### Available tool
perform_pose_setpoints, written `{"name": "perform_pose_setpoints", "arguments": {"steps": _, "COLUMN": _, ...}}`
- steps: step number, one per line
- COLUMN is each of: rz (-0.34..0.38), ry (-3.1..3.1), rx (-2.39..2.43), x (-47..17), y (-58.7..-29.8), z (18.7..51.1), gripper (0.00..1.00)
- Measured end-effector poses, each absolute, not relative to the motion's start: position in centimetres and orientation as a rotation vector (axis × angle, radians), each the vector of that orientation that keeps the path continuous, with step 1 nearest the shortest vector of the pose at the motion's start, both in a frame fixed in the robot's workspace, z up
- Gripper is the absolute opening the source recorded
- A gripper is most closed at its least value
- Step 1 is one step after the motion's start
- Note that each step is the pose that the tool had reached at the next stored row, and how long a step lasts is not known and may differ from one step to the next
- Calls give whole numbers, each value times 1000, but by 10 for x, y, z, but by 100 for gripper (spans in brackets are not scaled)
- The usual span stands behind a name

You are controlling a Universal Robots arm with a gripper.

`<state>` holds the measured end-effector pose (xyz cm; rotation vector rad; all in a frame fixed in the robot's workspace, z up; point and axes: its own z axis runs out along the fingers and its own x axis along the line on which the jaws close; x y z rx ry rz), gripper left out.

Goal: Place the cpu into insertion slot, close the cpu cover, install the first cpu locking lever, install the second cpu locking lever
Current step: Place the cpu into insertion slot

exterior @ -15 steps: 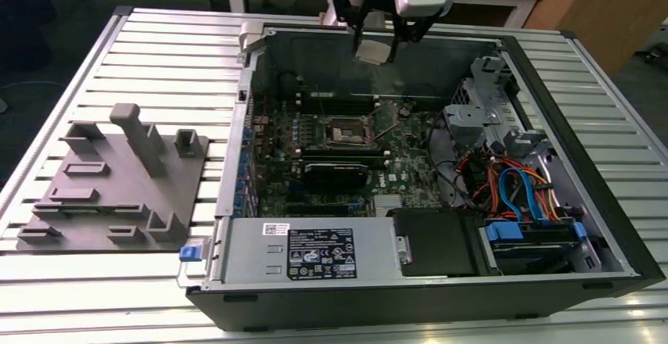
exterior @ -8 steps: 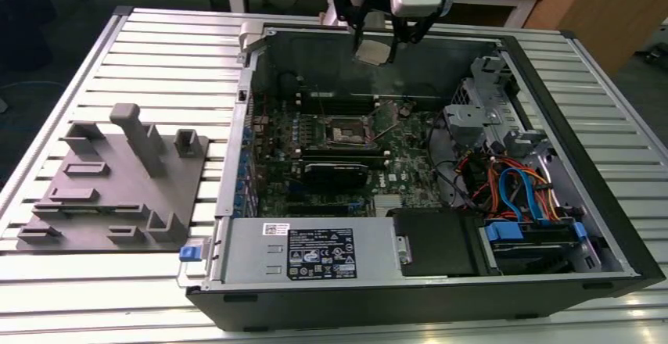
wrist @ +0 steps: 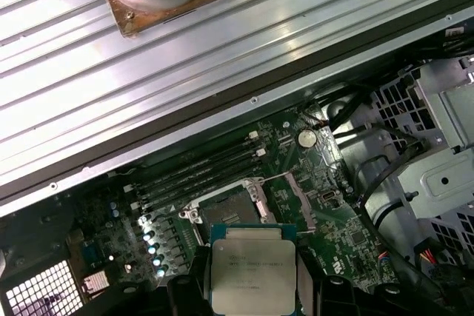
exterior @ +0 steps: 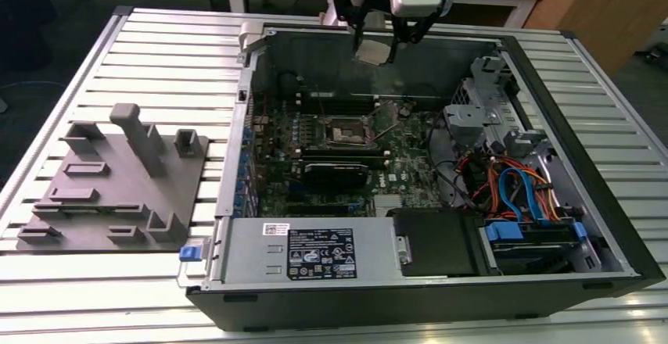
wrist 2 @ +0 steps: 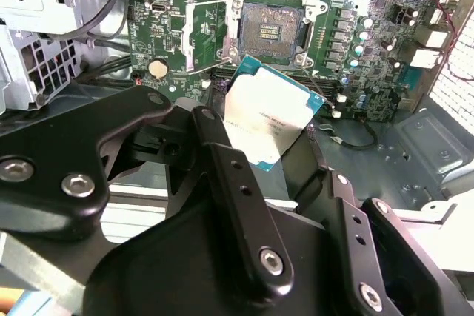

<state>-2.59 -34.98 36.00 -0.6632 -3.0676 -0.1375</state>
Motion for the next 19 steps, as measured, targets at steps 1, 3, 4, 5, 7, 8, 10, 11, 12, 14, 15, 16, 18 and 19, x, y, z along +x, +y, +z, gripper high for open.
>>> {"name": "perform_pose_setpoints", "arguments": {"steps": 1, "rz": -138, "ry": -3068, "rx": -663, "x": -26, "y": -350, "z": 360, "gripper": 54}}
{"name": "perform_pose_setpoints", "arguments": {"steps": 3, "rz": -138, "ry": -3067, "rx": -667, "x": -26, "y": -350, "z": 360, "gripper": 54}}
{"name": "perform_pose_setpoints", "arguments": {"steps": 4, "rz": -138, "ry": -3065, "rx": -678, "x": -26, "y": -350, "z": 360, "gripper": 54}}
{"name": "perform_pose_setpoints", "arguments": {"steps": 5, "rz": -138, "ry": -3062, "rx": -692, "x": -26, "y": -350, "z": 360, "gripper": 54}}
{"name": "perform_pose_setpoints", "arguments": {"steps": 7, "rz": -137, "ry": -3053, "rx": -736, "x": -26, "y": -350, "z": 360, "gripper": 54}}
{"name": "perform_pose_setpoints", "arguments": {"steps": 8, "rz": -138, "ry": -3048, "rx": -761, "x": -26, "y": -350, "z": 360, "gripper": 54}}
{"name": "perform_pose_setpoints", "arguments": {"steps": 10, "rz": -138, "ry": -3036, "rx": -813, "x": -26, "y": -350, "z": 360, "gripper": 54}}
{"name": "perform_pose_setpoints", "arguments": {"steps": 11, "rz": -137, "ry": -3029, "rx": -840, "x": -26, "y": -350, "z": 360, "gripper": 54}}
{"name": "perform_pose_setpoints", "arguments": {"steps": 12, "rz": -137, "ry": -3023, "rx": -865, "x": -26, "y": -350, "z": 359, "gripper": 54}}
{"name": "perform_pose_setpoints", "arguments": {"steps": 14, "rz": -137, "ry": -3016, "rx": -891, "x": -26, "y": -350, "z": 359, "gripper": 54}}
{"name": "perform_pose_setpoints", "arguments": {"steps": 15, "rz": -137, "ry": -3016, "rx": -893, "x": -26, "y": -350, "z": 359, "gripper": 54}}
{"name": "perform_pose_setpoints", "arguments": {"steps": 16, "rz": -137, "ry": -3016, "rx": -893, "x": -26, "y": -350, "z": 359, "gripper": 54}}
{"name": "perform_pose_setpoints", "arguments": {"steps": 18, "rz": -137, "ry": -3016, "rx": -893, "x": -26, "y": -350, "z": 359, "gripper": 54}}
{"name": "perform_pose_setpoints", "arguments": {"steps": 19, "rz": -137, "ry": -3016, "rx": -893, "x": -26, "y": -350, "z": 359, "gripper": 54}}
